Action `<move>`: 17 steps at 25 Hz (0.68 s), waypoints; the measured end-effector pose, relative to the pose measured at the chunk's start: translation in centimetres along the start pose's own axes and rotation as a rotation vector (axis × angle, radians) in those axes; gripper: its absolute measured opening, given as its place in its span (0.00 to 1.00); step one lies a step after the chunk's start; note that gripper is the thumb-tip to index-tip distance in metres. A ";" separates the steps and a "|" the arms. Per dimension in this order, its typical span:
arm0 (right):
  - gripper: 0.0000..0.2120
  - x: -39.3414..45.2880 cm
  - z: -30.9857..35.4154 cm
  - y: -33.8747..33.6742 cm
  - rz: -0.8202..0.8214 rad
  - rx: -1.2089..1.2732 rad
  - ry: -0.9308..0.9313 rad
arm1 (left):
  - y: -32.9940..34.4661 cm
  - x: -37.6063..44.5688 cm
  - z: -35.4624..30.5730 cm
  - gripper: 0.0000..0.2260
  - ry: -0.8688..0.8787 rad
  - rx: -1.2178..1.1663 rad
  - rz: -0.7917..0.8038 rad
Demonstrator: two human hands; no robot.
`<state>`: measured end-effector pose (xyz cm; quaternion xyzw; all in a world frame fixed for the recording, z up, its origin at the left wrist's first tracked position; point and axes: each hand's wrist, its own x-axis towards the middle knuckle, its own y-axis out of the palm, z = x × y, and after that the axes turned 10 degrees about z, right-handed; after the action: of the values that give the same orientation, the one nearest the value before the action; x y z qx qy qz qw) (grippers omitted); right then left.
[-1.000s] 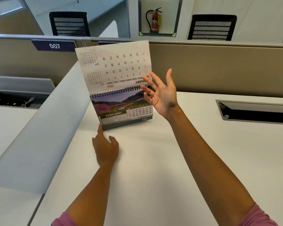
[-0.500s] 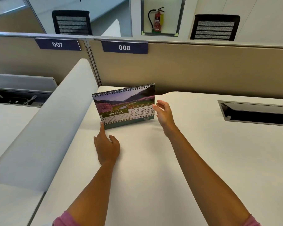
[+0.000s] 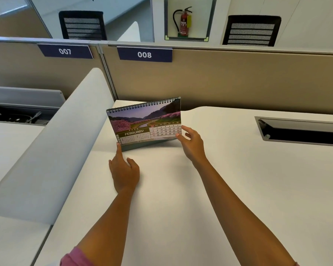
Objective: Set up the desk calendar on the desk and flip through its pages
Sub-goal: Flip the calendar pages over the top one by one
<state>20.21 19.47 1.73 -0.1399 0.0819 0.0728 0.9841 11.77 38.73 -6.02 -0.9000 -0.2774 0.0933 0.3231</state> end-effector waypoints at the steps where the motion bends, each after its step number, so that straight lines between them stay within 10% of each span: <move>1: 0.19 -0.2 -0.1 0.0 -0.038 0.020 -0.016 | 0.0 0.0 0.0 0.28 -0.006 0.001 0.001; 17: 0.09 -1.0 -0.4 -0.2 -0.253 0.055 -0.082 | -0.2 -0.1 -0.3 0.30 -0.058 -0.055 0.037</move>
<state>19.23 19.06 1.56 -0.1188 0.0255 -0.0488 0.9914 11.68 38.66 -5.66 -0.9104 -0.2726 0.1175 0.2882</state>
